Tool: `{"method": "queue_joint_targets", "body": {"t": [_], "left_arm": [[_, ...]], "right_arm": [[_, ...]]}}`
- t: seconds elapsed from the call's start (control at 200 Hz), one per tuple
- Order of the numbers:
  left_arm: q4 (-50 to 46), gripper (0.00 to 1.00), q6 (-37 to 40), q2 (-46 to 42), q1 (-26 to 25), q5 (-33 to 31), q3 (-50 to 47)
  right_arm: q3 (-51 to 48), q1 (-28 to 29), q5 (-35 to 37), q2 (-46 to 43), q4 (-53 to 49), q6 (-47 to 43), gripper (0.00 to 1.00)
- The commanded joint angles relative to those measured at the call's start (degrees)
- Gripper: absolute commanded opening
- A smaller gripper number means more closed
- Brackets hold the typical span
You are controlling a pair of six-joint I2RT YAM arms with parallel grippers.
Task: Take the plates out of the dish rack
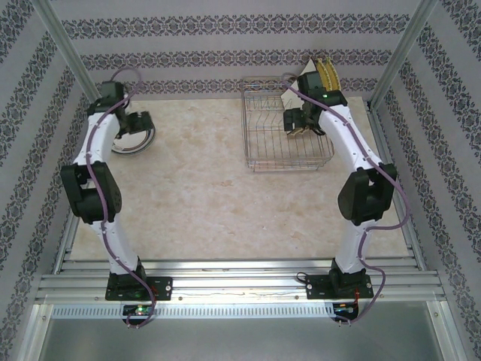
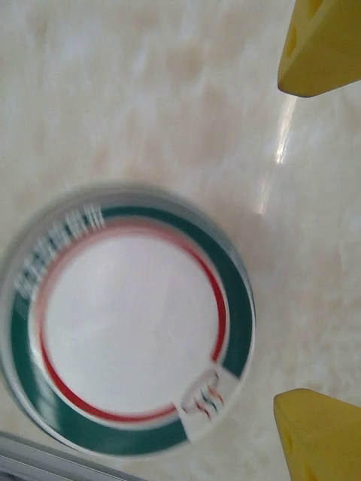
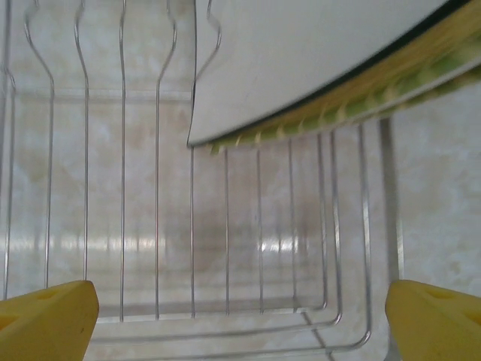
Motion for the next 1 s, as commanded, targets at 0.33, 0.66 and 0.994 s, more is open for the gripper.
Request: {"method": "queue_joint_targets", "body": {"t": [0.33, 0.66, 0.994], "left_arm": [[-23.84, 1.0, 0.19, 6.27, -9.43, -2.63, 18.13], [-23.73, 1.0, -1.2, 6.44, -10.75, -4.41, 17.8], [-23.07, 1.0, -1.21, 6.8, -10.75, -4.88, 16.9]], "right_arm": [[37.96, -3.21, 5.1, 19.77, -5.45, -2.94, 0.98], [42.9, -5.87, 0.26, 25.7, -4.04, -2.79, 0.97], [45.23, -5.83, -3.89, 29.76, -3.13, -1.88, 0.93]]}}
